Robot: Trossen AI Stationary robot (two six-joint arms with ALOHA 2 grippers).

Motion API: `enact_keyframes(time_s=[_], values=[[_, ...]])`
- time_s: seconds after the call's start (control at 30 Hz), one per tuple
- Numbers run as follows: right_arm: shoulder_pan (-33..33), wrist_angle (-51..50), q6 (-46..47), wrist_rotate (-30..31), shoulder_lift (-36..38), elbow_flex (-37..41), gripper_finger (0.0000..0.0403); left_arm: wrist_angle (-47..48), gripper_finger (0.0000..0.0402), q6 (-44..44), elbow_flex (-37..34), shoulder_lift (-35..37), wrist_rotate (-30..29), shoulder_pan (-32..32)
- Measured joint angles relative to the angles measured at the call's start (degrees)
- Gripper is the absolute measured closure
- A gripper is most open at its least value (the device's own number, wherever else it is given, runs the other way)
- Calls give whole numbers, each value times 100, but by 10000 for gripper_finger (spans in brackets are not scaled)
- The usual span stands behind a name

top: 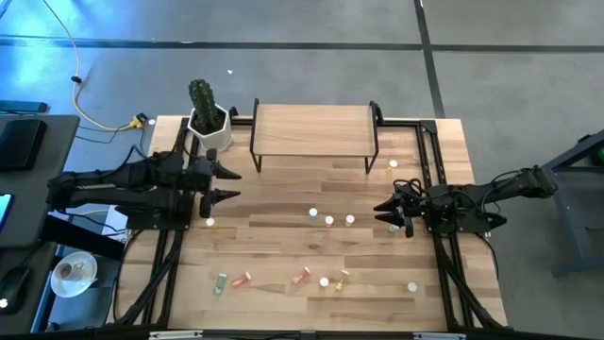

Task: Pick and place medicine bottles onto shelf by color
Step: Put the top orange pill bottle on the shelf

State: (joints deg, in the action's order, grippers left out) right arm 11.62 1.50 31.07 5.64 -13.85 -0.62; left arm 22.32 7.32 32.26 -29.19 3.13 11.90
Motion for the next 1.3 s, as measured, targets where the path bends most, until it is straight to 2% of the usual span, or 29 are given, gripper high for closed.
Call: enact_keyframes(time_s=[0.17,0.33,0.5,0.67,1.0,1.3], values=[[1,1,-1,1,0,0,251,985,176,370,727,-448,-38,0],[-1,0,-2,0,0,0,251,2286,176,1196,1230,-806,197,0],[2,0,-2,0,0,0,251,3228,176,1893,1310,-1015,535,-1],[0,1,-2,-1,0,0,251,4147,176,2185,1310,-1127,447,-137],[1,2,-1,-1,0,0,251,4433,176,4088,1234,-1207,159,-659],[1,1,-1,-1,0,0,251,4438,176,4755,657,-1387,-234,-1248]])
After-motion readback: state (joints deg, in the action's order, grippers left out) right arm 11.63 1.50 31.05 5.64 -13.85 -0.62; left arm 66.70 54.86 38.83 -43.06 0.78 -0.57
